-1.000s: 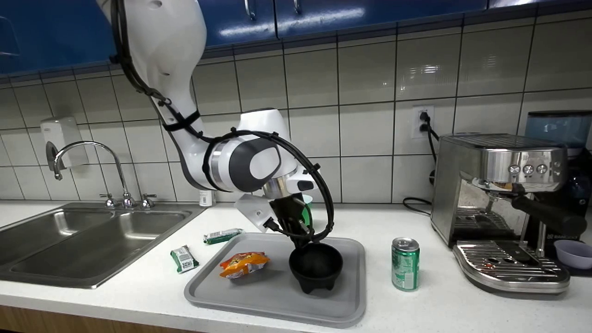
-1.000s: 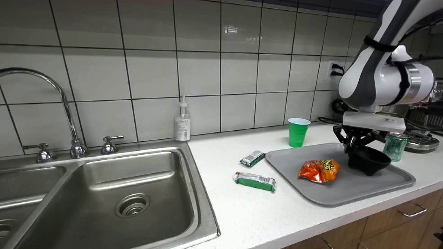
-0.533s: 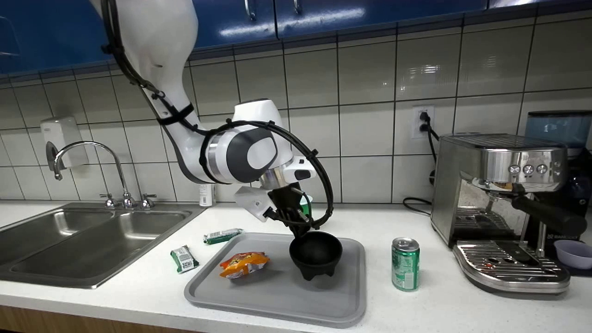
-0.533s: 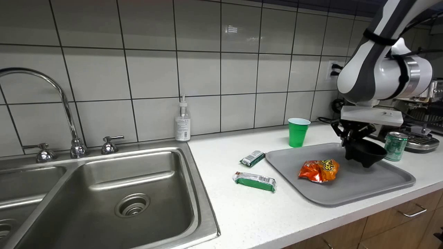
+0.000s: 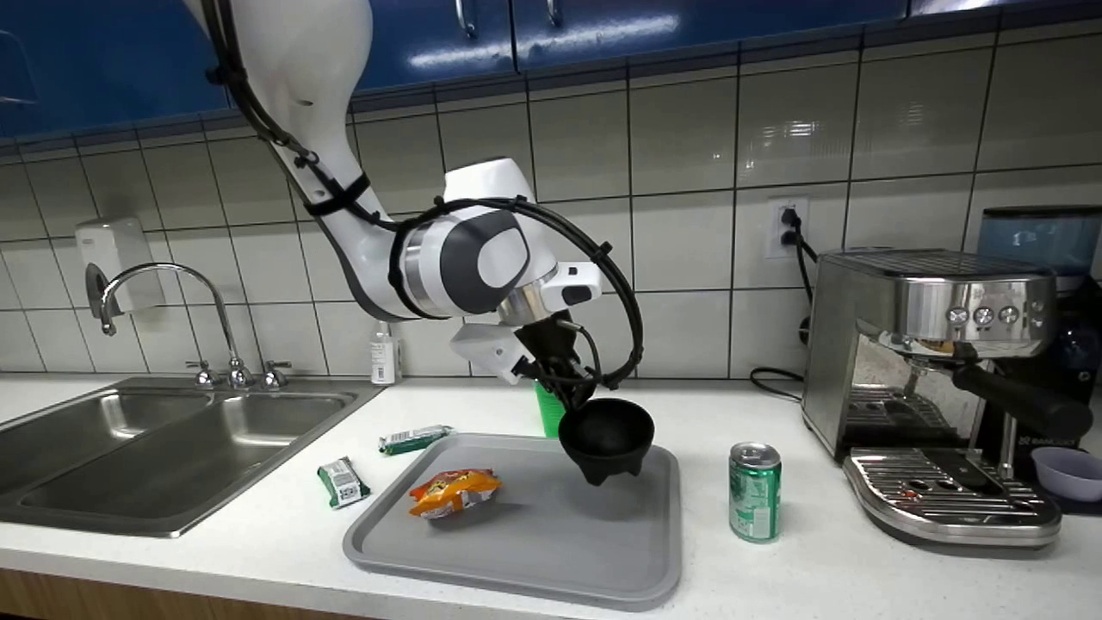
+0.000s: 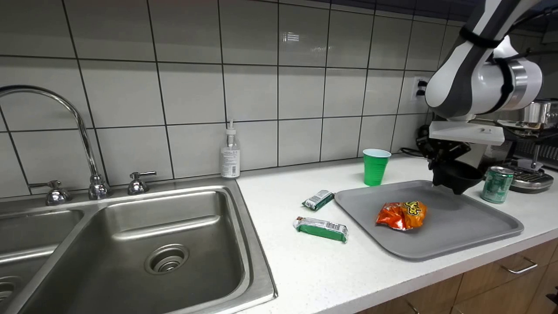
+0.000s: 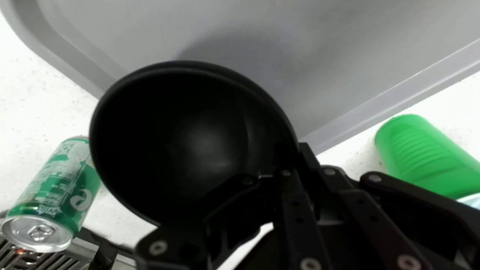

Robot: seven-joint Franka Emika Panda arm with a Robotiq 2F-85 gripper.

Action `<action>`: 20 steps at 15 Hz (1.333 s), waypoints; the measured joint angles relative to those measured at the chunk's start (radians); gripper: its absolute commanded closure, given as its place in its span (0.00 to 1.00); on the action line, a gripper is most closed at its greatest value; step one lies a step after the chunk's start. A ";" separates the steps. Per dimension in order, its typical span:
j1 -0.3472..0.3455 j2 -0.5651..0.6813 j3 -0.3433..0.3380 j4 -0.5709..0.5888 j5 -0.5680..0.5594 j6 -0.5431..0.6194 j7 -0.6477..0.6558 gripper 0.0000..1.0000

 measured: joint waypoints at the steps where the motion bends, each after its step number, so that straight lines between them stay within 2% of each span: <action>1: -0.007 0.001 0.002 0.013 0.000 -0.001 -0.007 0.98; 9: -0.127 0.049 0.068 0.147 0.028 -0.030 -0.098 0.98; 14: -0.206 0.133 0.120 0.268 0.058 -0.072 -0.153 0.98; 20: -0.281 0.250 0.151 0.431 0.072 -0.135 -0.197 0.98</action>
